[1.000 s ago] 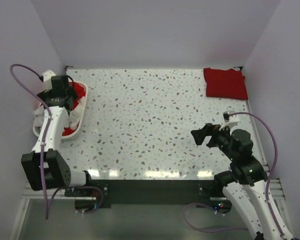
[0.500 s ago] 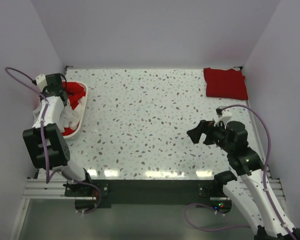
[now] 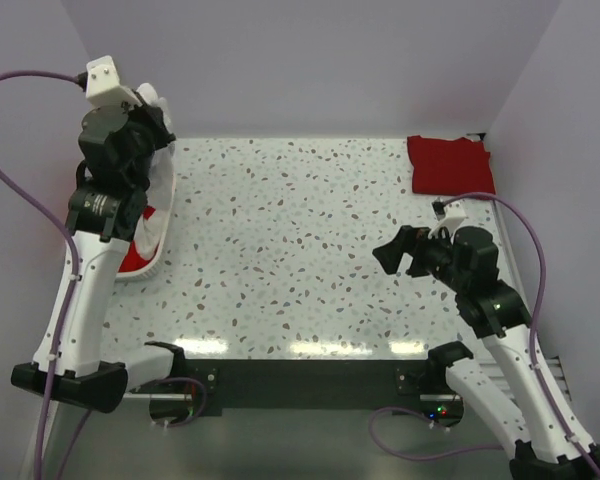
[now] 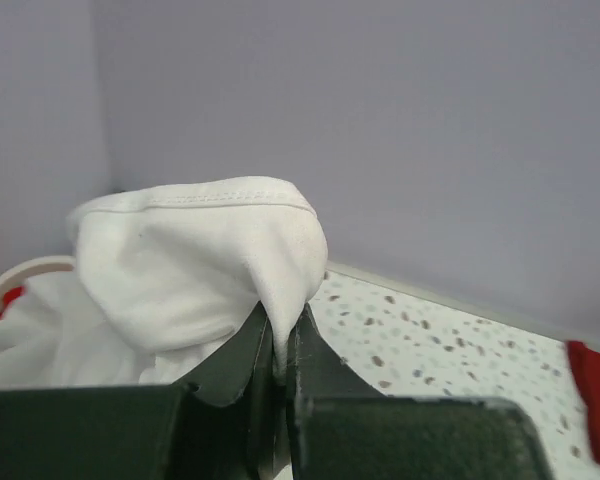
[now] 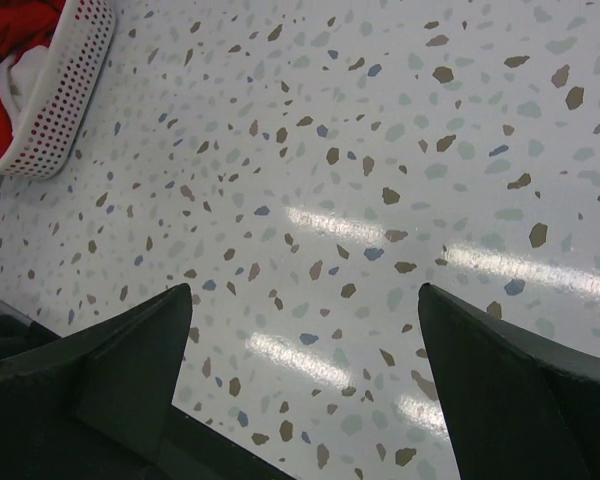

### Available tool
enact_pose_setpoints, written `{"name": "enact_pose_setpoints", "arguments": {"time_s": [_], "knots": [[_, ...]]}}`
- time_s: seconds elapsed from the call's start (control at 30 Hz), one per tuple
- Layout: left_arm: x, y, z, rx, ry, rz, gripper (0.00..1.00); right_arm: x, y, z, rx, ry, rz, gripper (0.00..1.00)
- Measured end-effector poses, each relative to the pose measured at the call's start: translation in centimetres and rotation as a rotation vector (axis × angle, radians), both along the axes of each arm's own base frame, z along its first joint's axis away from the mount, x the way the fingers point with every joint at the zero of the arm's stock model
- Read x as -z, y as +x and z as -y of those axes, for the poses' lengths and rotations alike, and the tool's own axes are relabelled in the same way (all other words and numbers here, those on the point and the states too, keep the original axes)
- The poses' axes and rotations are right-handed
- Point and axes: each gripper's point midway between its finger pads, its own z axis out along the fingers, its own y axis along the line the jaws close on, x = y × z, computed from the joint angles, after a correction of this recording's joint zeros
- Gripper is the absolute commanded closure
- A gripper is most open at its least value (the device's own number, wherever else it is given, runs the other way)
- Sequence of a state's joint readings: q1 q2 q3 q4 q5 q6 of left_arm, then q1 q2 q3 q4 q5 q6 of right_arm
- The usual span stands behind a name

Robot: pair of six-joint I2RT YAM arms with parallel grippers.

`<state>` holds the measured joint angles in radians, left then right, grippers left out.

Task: Fold and stack the t-shirts
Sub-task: Move the tshirt to the center of the board

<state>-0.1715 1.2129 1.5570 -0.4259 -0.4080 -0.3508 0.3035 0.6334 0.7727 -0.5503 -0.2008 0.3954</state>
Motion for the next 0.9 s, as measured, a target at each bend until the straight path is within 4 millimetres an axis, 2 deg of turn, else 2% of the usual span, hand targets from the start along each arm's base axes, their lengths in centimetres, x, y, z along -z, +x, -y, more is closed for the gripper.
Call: {"name": "enact_pose_setpoints", "arguments": {"time_s": [0.1, 0.17, 0.23, 0.27, 0.33, 0.37, 0.43, 0.47, 0.53, 0.63, 0.7, 0.83, 0.9], "knots": [[-3.6, -1.1, 3.9, 0.178, -0.021, 0.079, 1.00, -1.1, 0.6, -0.2, -0.001, 0.001, 0.015, 0.01], [-5.3, -1.6, 5.8, 0.280, -0.029, 0.113, 1.00, -1.8, 0.9, -0.3, -0.002, 0.003, 0.025, 0.01], [-6.7, -2.4, 8.0, 0.395, -0.034, 0.145, 0.94, -2.6, 1.2, -0.4, -0.003, 0.004, 0.039, 0.01], [-7.2, -2.8, 8.8, 0.445, -0.035, 0.156, 0.83, -2.9, 1.4, -0.4, -0.005, 0.003, 0.043, 0.01], [-7.5, -3.7, 10.0, 0.518, -0.030, 0.171, 0.69, -3.3, 1.6, -0.5, -0.009, 0.000, 0.050, 0.01], [-7.3, -4.1, 10.0, 0.525, -0.022, 0.177, 0.48, -3.4, 1.6, -0.5, -0.013, -0.001, 0.051, 0.01], [-5.9, -4.8, 9.4, 0.504, -0.005, 0.167, 0.26, -3.6, 1.7, -0.7, -0.027, -0.004, 0.052, 0.01], [-4.6, -5.1, 8.7, 0.473, 0.004, 0.146, 0.10, -3.6, 1.8, -0.9, -0.038, -0.006, 0.049, 0.01], [-1.3, -5.2, 7.4, 0.401, 0.012, 0.084, 0.00, -3.5, 1.9, -1.2, -0.057, -0.010, 0.040, 0.01], [5.1, -4.9, 6.2, 0.330, 0.014, -0.051, 0.00, -3.0, 2.3, -1.9, -0.100, -0.019, 0.013, 0.01], [10.1, -4.8, 6.2, 0.323, 0.012, -0.163, 0.00, -2.3, 2.6, -2.3, -0.125, -0.029, -0.021, 0.01], [20.0, -6.0, 6.7, 0.339, -0.025, -0.409, 0.00, 0.8, 3.3, -3.0, -0.165, -0.061, -0.140, 0.01], [23.3, -7.1, 6.9, 0.345, -0.051, -0.494, 0.00, 2.7, 3.5, -3.2, -0.174, -0.083, -0.215, 0.01]]}}
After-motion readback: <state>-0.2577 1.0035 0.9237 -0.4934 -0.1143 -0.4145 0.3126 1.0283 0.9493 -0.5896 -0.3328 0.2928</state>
